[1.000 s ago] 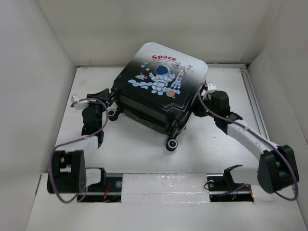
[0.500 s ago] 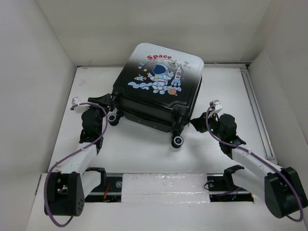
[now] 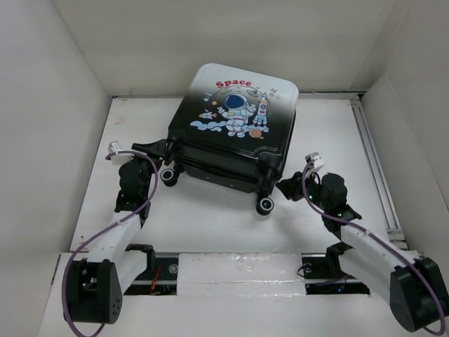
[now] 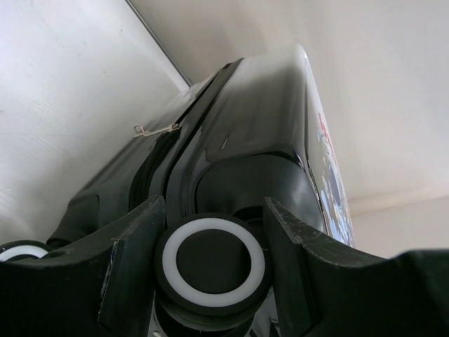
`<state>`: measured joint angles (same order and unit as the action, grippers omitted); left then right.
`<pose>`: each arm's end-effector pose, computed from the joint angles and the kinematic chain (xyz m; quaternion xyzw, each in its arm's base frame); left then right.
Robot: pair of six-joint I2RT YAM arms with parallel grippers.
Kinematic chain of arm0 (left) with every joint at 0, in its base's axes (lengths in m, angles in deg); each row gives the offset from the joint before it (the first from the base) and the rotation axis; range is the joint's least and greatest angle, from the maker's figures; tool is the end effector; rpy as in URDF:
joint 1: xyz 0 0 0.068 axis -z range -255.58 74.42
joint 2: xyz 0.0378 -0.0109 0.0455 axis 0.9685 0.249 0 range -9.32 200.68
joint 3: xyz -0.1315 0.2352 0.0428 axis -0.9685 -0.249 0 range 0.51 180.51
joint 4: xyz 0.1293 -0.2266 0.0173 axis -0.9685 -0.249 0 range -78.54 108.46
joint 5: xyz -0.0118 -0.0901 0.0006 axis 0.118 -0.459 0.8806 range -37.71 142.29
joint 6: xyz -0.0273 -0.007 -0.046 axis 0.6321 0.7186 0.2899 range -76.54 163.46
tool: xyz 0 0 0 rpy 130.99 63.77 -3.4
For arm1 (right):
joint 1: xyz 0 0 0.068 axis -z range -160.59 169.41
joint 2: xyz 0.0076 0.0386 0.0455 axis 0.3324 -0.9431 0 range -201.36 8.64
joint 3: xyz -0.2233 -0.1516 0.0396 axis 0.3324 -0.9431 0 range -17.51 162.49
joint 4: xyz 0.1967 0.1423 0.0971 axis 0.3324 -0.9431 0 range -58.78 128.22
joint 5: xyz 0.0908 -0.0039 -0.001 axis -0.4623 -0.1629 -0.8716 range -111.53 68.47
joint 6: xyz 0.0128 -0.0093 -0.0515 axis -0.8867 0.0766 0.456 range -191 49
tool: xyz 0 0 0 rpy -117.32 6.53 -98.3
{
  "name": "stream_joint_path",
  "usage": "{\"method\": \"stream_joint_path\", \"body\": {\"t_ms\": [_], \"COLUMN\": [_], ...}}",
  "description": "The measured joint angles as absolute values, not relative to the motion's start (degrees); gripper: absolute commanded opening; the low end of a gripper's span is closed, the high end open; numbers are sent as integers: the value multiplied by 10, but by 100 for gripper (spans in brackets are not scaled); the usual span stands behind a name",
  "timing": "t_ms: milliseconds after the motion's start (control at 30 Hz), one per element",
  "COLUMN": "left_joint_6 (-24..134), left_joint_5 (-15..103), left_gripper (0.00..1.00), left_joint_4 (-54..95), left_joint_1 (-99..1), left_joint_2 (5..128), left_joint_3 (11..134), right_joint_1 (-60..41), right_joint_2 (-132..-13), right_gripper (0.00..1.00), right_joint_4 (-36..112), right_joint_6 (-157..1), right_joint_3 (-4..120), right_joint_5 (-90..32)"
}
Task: Pack the luggage
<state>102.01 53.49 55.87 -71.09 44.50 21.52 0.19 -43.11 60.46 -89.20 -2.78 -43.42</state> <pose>0.2112 -0.0158 0.2531 -0.3150 0.6006 -0.3781 0.6302 0.1766 0.0757 0.1939 -0.1228 0.7767 0.3347 0.5192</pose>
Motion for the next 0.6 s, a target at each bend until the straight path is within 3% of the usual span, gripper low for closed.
{"method": "stream_joint_path", "body": {"t_ms": [100,333,433,600], "left_joint_6": [1020,1020,1021,1021], "left_joint_5": [526,522,520,516], "left_gripper": [0,0,0,0], "left_joint_4": [559,563,569,576], "left_joint_1": [-711,-704,-703,-703], "left_joint_2": [445,449,454,458], "left_joint_3": [215,215,215,215], "right_joint_1": [2,10,14,31], "right_joint_2": [-386,-315,-351,-461], "right_gripper": [37,57,57,40], "right_joint_4": [568,504,516,547], "right_joint_6": [-894,-908,-910,-911], "right_joint_3": [-28,-28,-27,-21], "right_joint_5": [-406,-365,-370,-374]}}
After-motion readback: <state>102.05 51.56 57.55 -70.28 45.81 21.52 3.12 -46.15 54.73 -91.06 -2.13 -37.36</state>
